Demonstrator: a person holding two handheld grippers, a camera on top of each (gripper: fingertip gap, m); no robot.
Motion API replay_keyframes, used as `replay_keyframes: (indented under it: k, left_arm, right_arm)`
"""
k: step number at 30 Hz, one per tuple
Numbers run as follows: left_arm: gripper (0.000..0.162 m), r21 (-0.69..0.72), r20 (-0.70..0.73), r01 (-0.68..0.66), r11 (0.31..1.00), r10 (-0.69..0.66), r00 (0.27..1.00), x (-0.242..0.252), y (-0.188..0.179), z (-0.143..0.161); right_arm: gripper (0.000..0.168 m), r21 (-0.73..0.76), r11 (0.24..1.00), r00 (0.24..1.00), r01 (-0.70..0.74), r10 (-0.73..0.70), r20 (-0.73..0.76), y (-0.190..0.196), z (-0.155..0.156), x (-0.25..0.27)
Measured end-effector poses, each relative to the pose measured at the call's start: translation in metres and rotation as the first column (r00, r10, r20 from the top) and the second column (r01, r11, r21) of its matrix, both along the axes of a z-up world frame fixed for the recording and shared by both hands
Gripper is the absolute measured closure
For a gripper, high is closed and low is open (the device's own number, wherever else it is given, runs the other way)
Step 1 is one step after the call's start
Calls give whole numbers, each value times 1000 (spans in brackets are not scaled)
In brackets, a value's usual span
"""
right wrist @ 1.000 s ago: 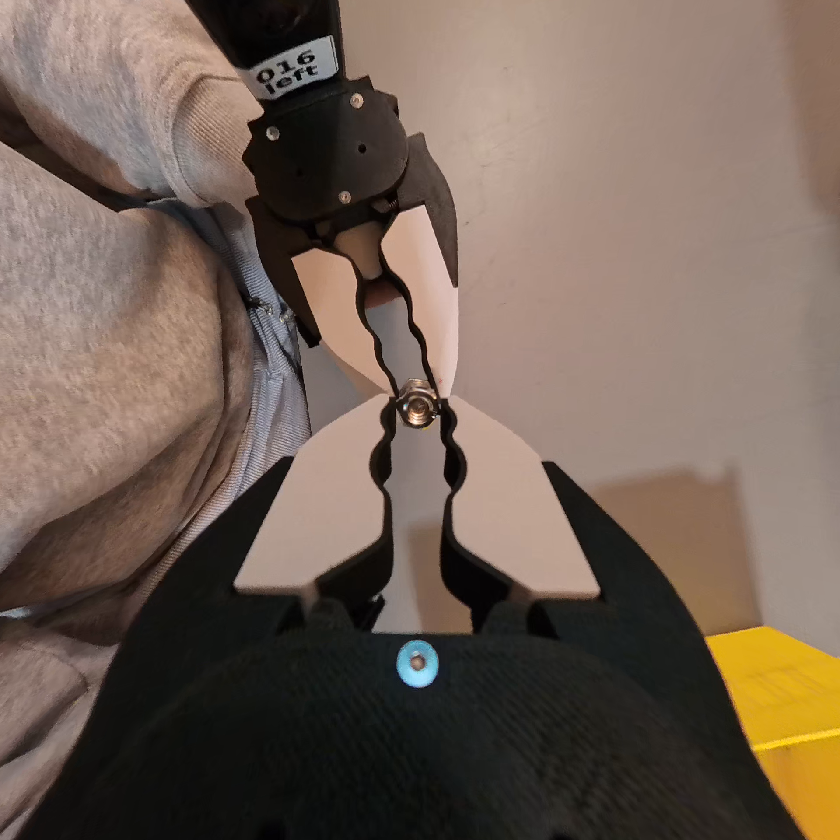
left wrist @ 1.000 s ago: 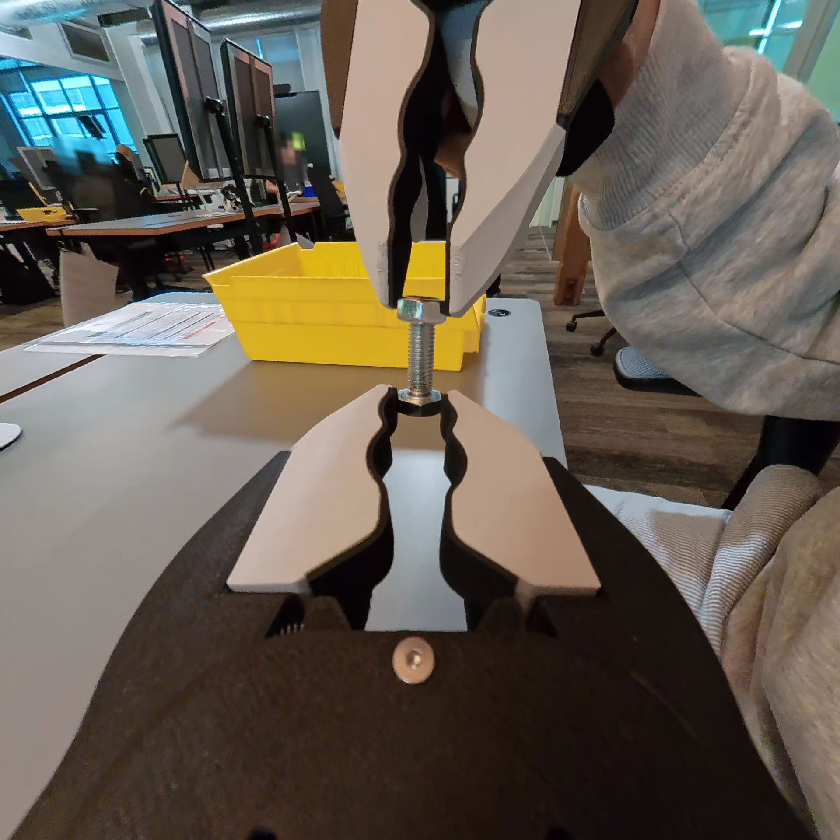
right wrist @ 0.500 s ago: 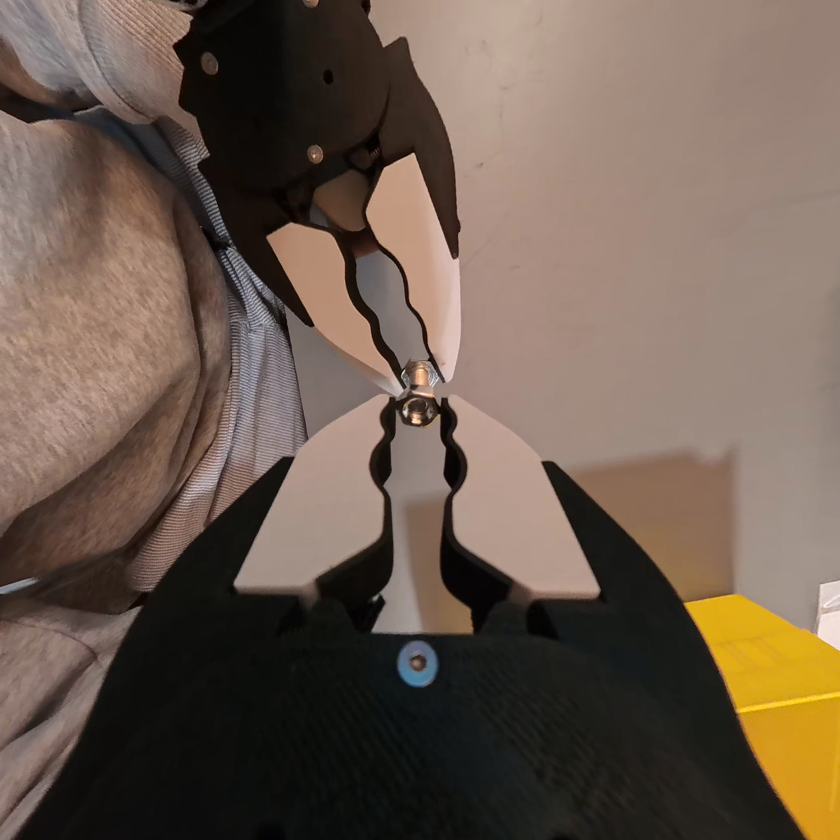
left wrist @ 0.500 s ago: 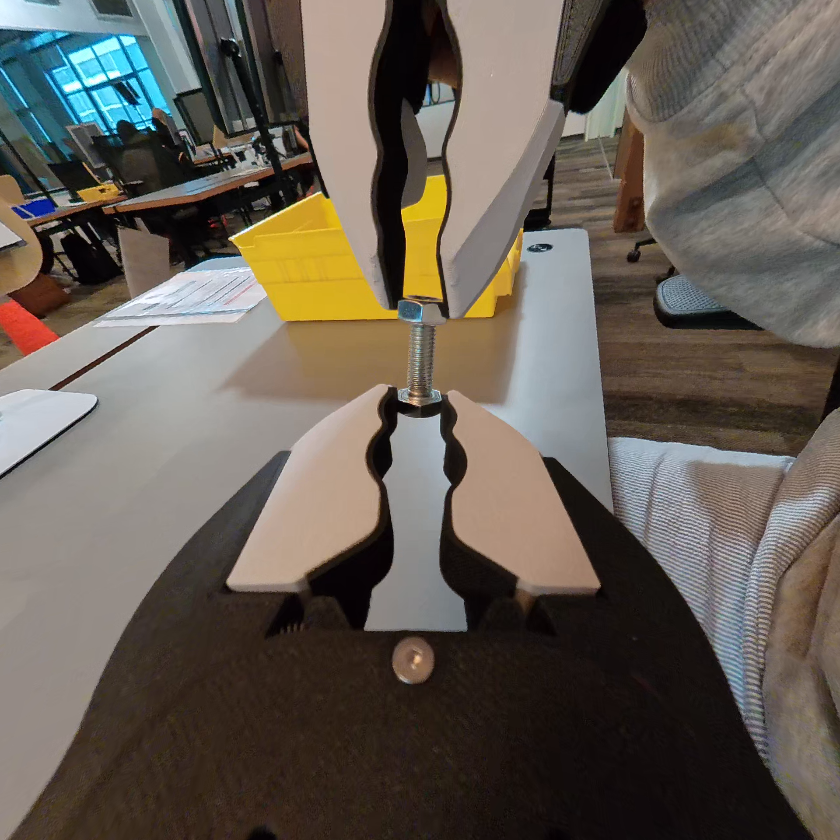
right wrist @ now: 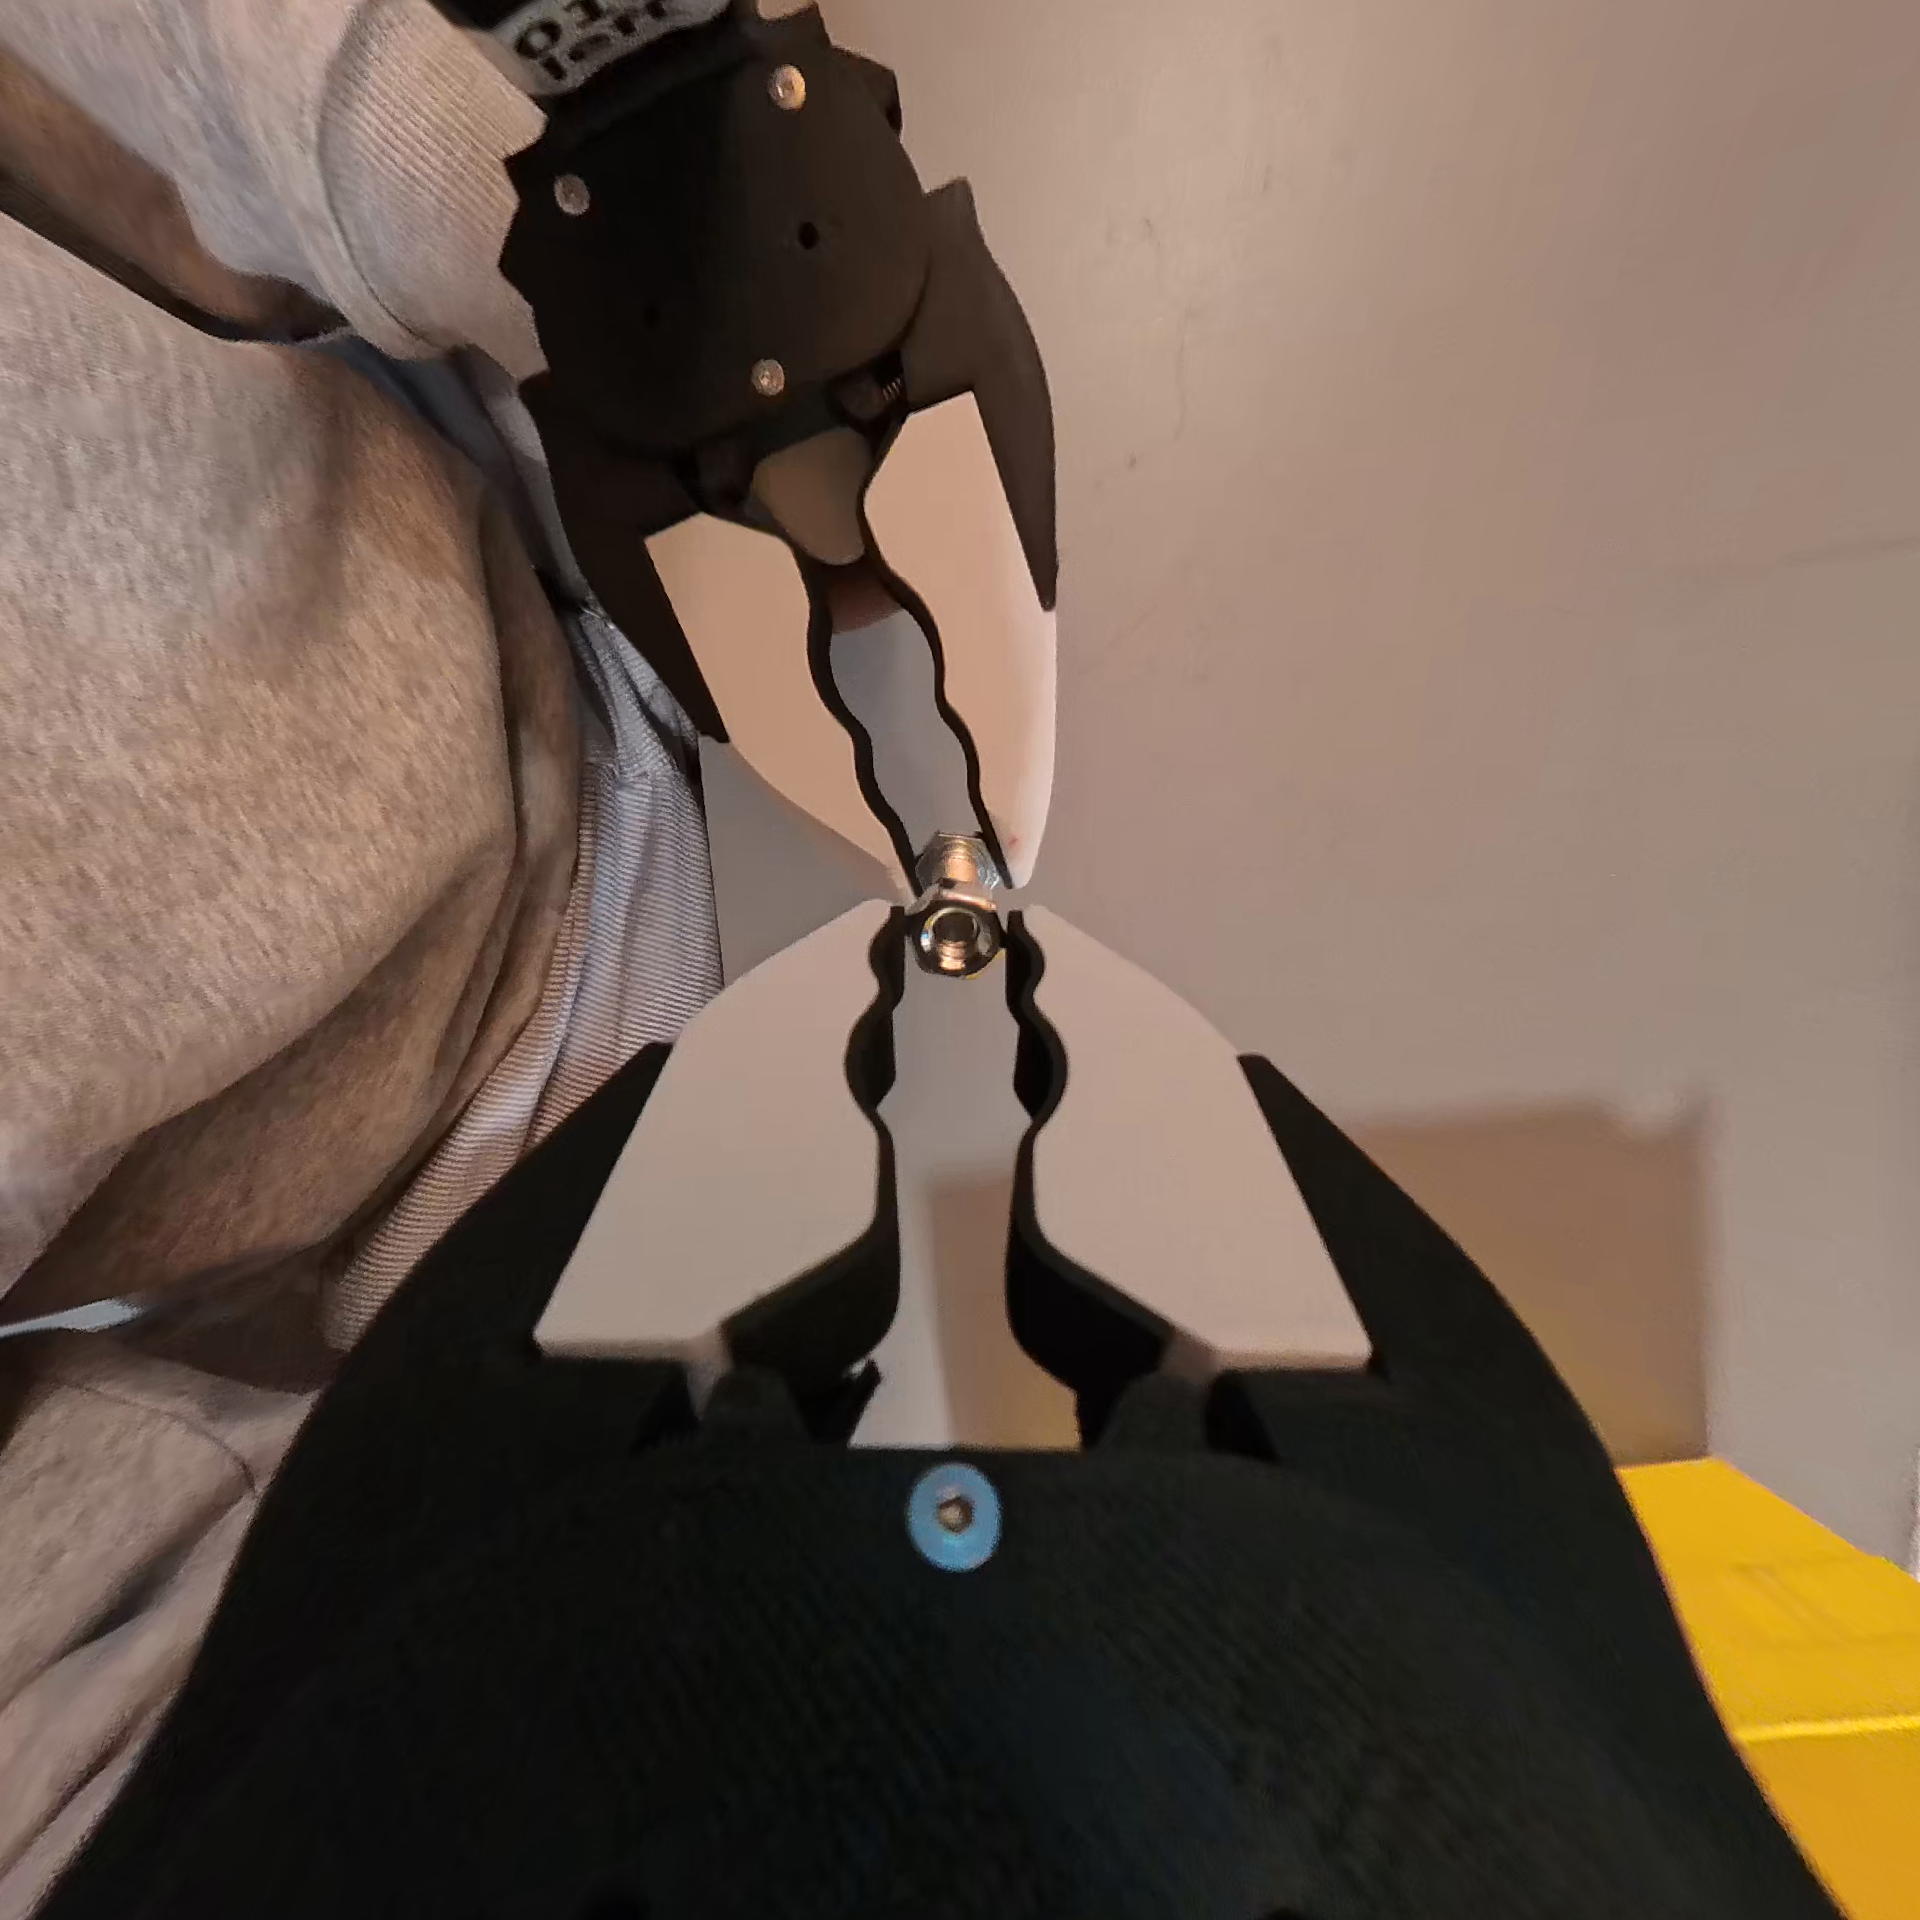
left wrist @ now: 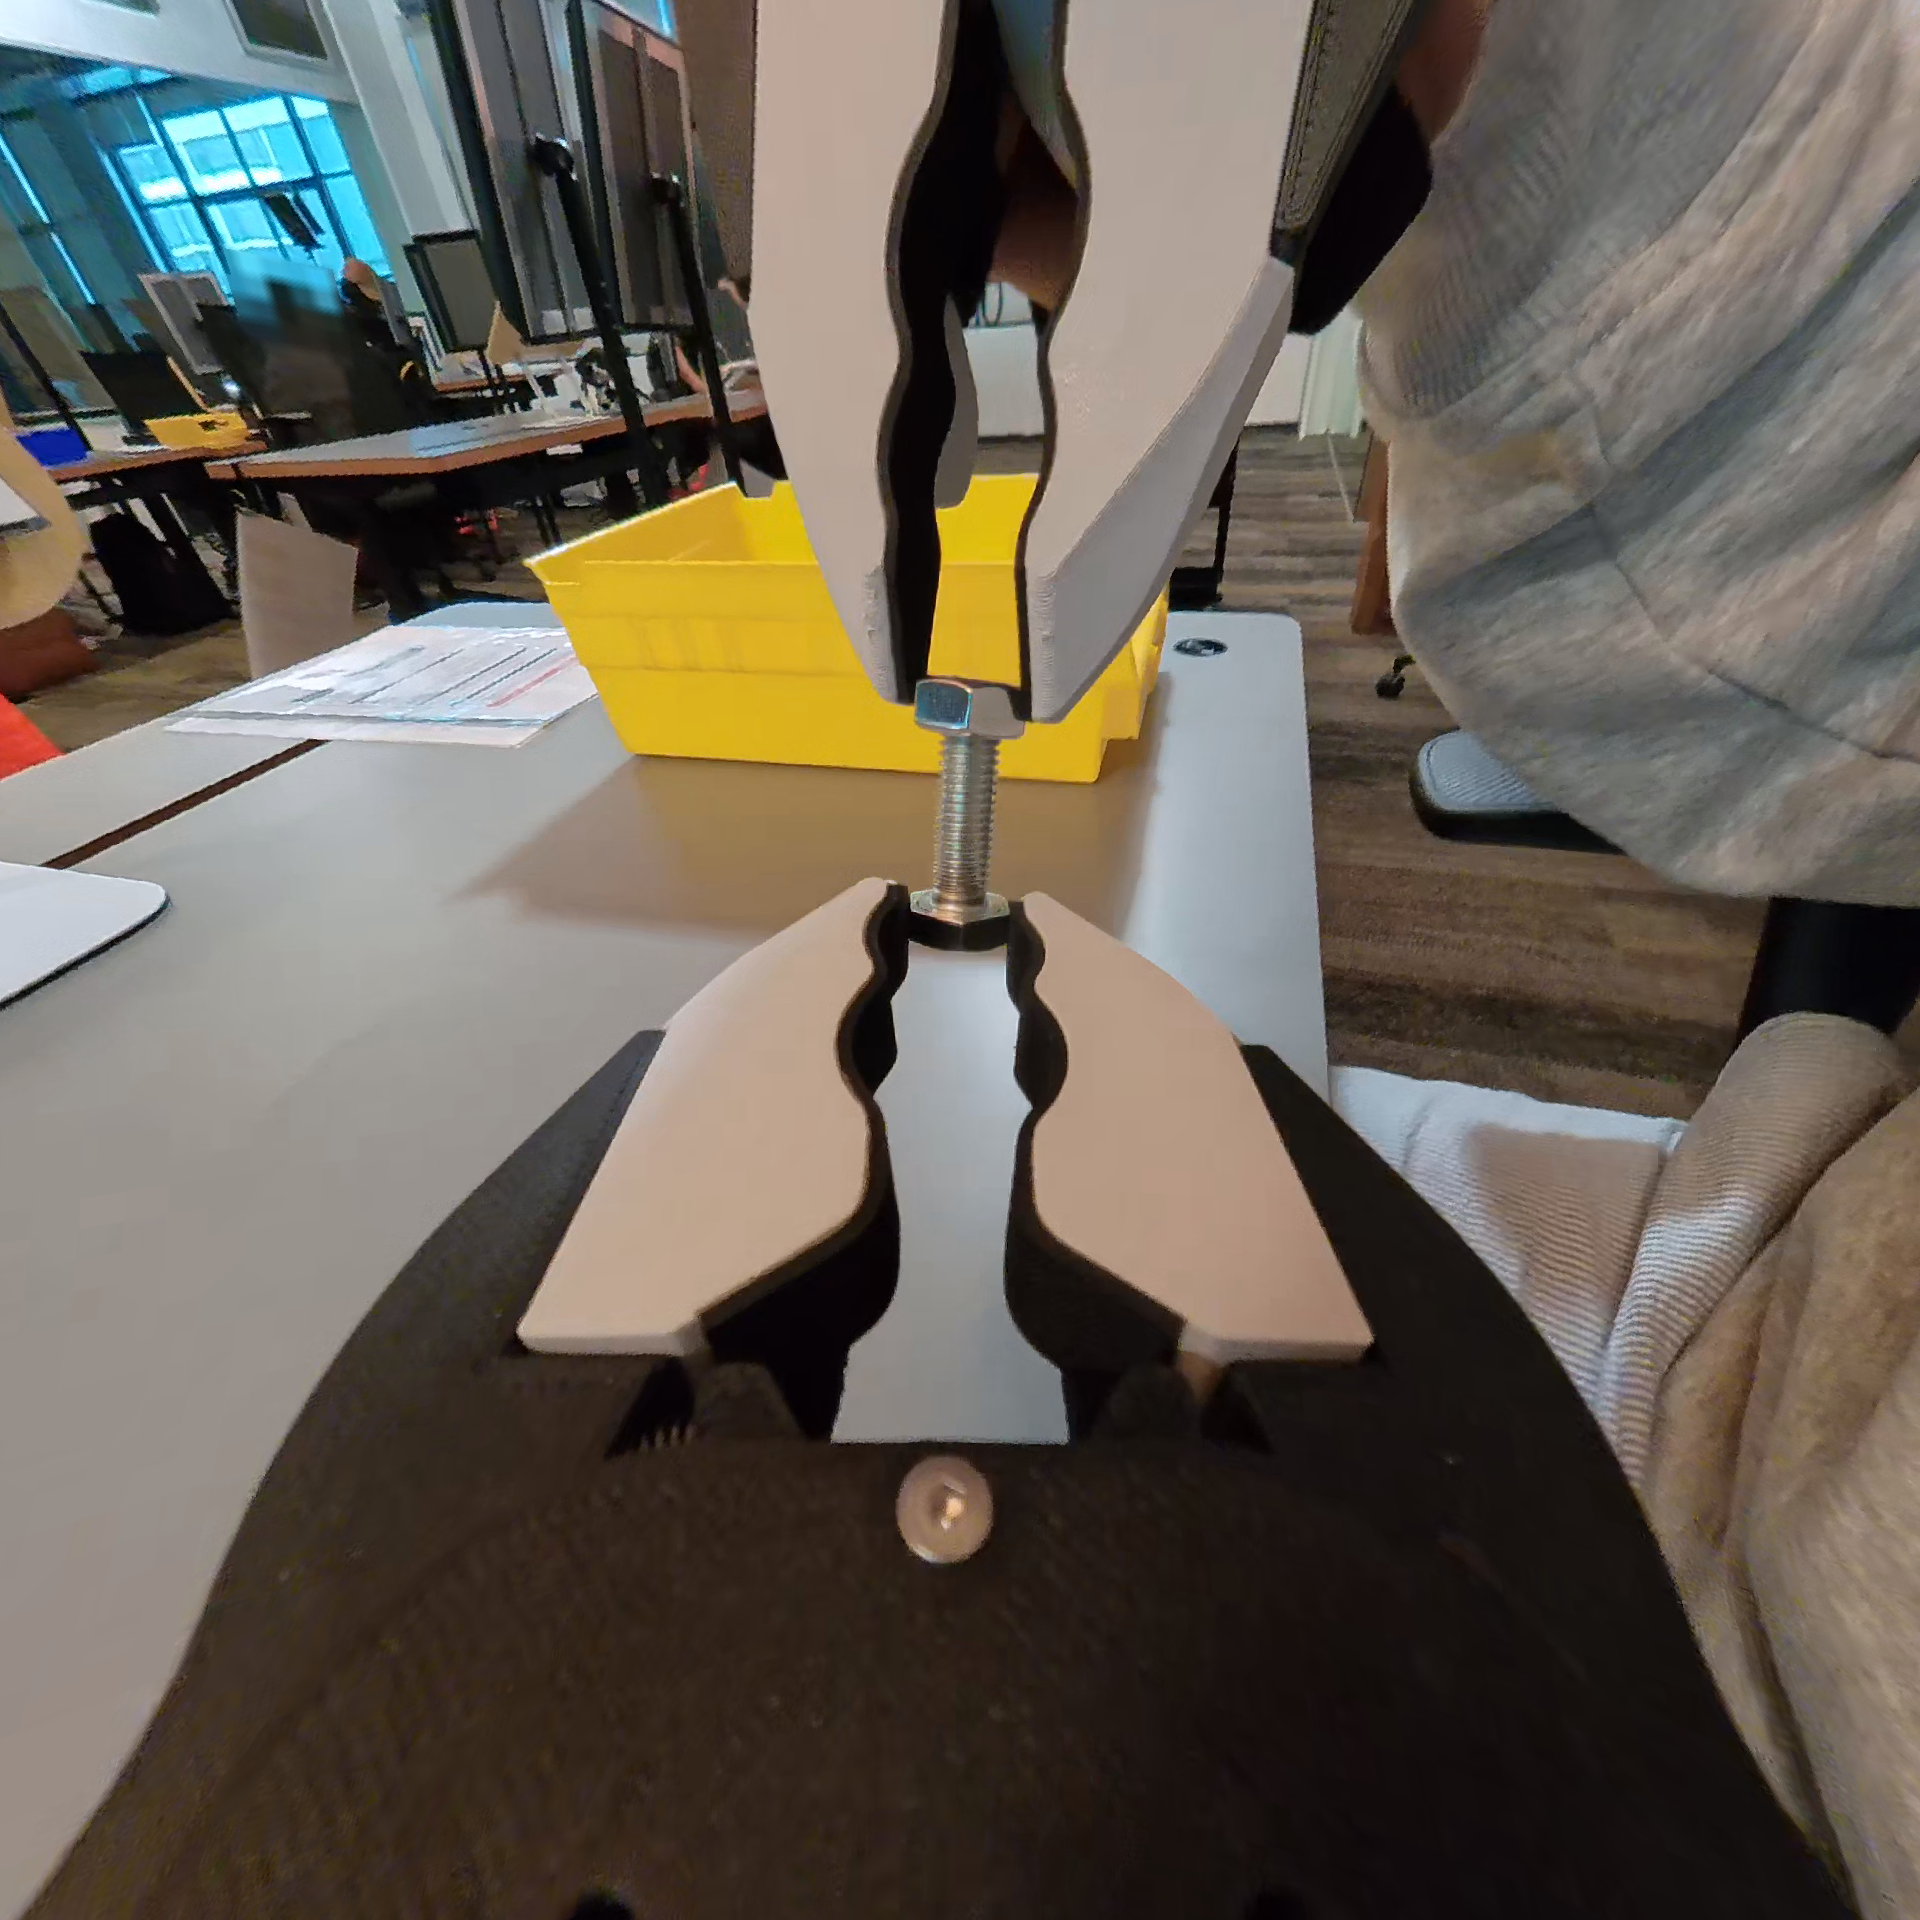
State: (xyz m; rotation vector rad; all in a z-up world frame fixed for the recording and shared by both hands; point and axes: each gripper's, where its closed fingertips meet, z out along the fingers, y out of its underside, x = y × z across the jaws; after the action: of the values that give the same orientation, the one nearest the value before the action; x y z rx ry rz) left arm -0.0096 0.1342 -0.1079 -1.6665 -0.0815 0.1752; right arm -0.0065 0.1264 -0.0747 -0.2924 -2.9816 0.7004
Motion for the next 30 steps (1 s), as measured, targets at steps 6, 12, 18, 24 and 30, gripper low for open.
replay_keyframes:
  k: [6, 12, 18, 24, 30]
  left_arm:
    - [143, 67, 54, -1, 998, -3, 999, -4, -4, 8]
    - [143, 59, 58, -2, 998, -2, 998, -5, -5, 7]
    - [143, 19, 39, 23, 1000, -24, 999, 3, 1, 0]
    - [143, 17, 39, 27, 999, -27, 999, 5, 2, 0]
    - [143, 4, 33, 25, 1000, -26, 999, 5, 3, -2]
  right_arm:
    - [149, -63, 998, 1000, -6, 5, -11, 2, 9, -3]
    - [149, -77, 997, 1000, -5, 2, -29, 2, 13, -4]
    - [149, -36, 999, 1000, -17, 16, -14, -1, 6, 0]
    - [149, -1, 1000, 1000, -6, 6, -2, 1, 1, 2]
    - [149, 9, 1000, 1000, -12, 12, -1, 0, -2, 2]
